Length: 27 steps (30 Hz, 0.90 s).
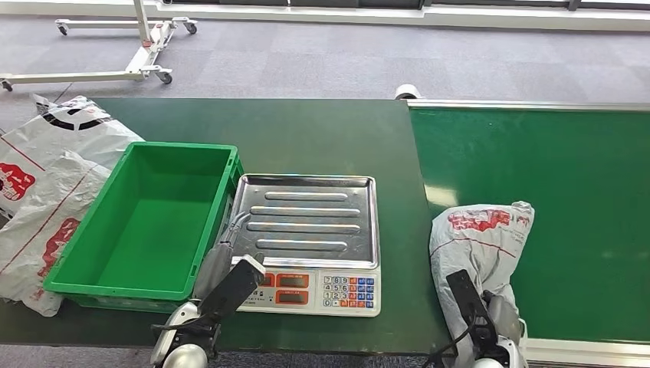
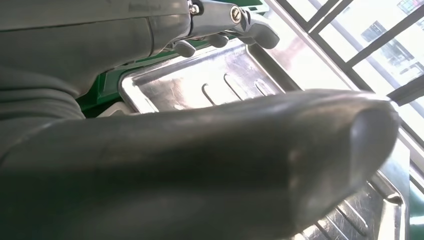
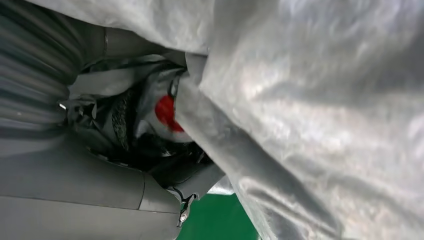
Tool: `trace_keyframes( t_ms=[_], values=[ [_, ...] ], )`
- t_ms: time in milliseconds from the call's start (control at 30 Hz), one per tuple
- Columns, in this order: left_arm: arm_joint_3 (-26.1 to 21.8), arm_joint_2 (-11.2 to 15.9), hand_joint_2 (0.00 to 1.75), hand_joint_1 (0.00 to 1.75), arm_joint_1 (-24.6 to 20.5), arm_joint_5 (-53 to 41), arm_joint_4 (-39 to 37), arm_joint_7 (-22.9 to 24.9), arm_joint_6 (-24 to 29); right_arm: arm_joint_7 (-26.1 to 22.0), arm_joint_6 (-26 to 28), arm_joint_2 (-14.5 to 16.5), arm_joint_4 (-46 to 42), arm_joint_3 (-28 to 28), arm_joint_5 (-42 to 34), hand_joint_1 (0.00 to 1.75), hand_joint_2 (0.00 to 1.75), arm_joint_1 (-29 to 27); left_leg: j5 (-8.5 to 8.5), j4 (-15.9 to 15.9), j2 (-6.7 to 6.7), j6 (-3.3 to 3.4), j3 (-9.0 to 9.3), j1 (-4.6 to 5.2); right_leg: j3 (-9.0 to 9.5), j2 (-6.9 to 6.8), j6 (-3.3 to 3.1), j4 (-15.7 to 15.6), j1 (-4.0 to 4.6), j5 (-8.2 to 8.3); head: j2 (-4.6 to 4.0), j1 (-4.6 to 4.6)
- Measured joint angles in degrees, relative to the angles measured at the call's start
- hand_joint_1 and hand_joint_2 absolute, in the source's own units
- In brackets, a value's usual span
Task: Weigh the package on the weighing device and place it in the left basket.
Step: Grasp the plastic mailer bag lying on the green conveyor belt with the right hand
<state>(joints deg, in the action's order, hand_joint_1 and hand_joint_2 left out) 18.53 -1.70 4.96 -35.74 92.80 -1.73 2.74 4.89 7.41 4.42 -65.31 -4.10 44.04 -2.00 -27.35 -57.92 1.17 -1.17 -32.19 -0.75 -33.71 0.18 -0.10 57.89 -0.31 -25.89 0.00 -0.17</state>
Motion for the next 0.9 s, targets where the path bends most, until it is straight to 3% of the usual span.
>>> trace_keyframes(
  t_ms=[267, 533, 900],
  values=[
    [0.00, 0.14, 0.00, 0.00, -0.05, 0.33, -0.10, -1.02, -0.29, -3.94, 1.22, -0.01, -6.35, -0.30, -7.23, 1.75, 1.75, -1.81, -0.01, 0.01, -0.01, 0.00, -0.32, 0.01, -0.18, -0.01, -0.01, 0.00, 0.00, -0.01, 0.00, 0.00],
    [0.00, 0.22, 0.00, 0.00, -0.18, 0.92, -0.48, -1.93, -0.21, -6.61, 2.87, -0.28, -9.61, -0.31, -7.65, 1.75, 1.75, -1.59, -0.01, 0.01, -0.02, 0.01, -0.55, 0.03, -0.17, -0.03, -0.01, 0.00, -0.01, -0.01, 0.00, 0.01],
    [0.03, 0.47, 0.00, 0.00, -1.21, 2.70, -1.24, -4.69, -0.29, -7.50, 4.05, -4.98, -16.95, 1.52, -1.12, 1.75, 1.75, 7.67, 0.18, 0.00, -0.28, 0.14, -0.44, 0.20, -0.21, -0.22, 0.12, 0.01, -0.06, 0.09, 0.00, 0.00]
  ],
)
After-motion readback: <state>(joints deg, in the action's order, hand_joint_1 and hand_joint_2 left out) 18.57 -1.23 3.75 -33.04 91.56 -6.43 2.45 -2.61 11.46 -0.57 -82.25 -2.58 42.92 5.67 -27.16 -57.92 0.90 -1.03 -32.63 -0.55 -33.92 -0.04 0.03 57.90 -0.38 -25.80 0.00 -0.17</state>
